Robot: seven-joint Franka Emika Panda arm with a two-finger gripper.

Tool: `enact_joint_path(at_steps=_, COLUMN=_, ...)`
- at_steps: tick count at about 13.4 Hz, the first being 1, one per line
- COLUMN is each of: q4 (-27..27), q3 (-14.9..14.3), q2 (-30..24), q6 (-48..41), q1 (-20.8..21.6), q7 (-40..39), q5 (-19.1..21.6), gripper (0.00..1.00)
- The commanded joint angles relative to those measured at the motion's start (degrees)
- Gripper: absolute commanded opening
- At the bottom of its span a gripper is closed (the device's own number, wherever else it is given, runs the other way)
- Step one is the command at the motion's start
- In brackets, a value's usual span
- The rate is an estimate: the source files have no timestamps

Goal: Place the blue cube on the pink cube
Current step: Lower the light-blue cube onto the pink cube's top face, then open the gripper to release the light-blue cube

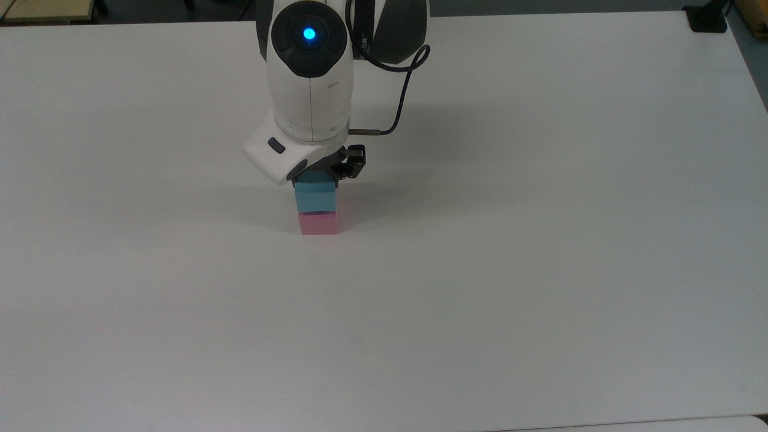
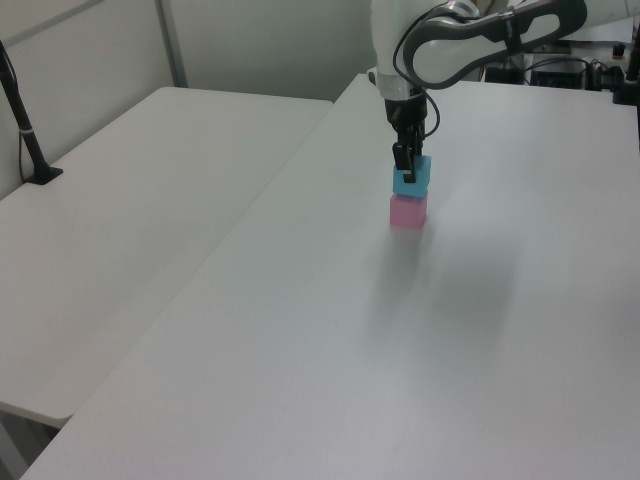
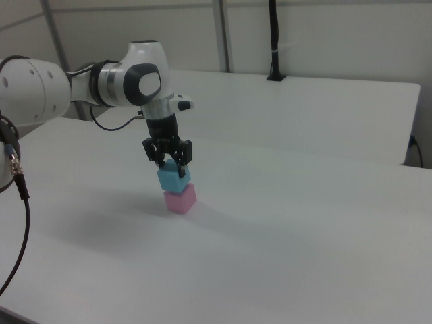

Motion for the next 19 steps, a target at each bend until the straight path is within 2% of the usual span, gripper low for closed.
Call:
enact_joint_path(at_steps=1, q4=0.77, q3=-0.36, q2=0.97, q6=2.58, q1=0.44, q7=2.16, q5=-1.02, gripper=0.66)
enact_joint_path(at_steps=4, q4=0.68, q3=-0.36, q2=0.97, q6=3.29, q1=0.44, q7=4.01, q5=-1.02, gripper=0.67)
enact_joint_path(at_steps=6, q4=0.51, q3=-0.36, q2=0.97, q6=3.20, q1=0.53, q7=4.28, q5=-1.02, gripper=0.72)
enact_joint_path(at_steps=9, q4=-0.20, q3=-0.36, q2=0.79, q6=2.59, q1=0.61, q7=4.63, q5=-1.02, gripper=0.73)
enact_joint_path(at_steps=10, q4=-0.72, q3=-0.36, q2=0.79, q6=2.59, q1=0.70, q7=5.32, q5=-1.02, gripper=0.80)
enact_joint_path(at_steps=11, q4=-0.81, q3=-0.36, q2=0.53, q6=2.59, q1=0.61, q7=6.12, q5=-1.02, gripper=0.94)
enact_joint_path(at_steps=12, q4=-0.73, q3=-0.36, q2=0.09, q6=2.41, q1=0.53, q7=6.47, q5=-1.02, gripper=1.00)
enact_joint_path(at_steps=16, q4=-0.37, q3=-0.71, q2=-5.35, q6=-1.97, q1=0.09, q7=5.69, q5=-1.11, gripper=1.00)
enact_joint_path(at_steps=19, q4=-0.11, q3=-0.80, q2=-11.49, q6=-6.89, q1=0.09, q7=5.51, q5=-1.11, gripper=1.00)
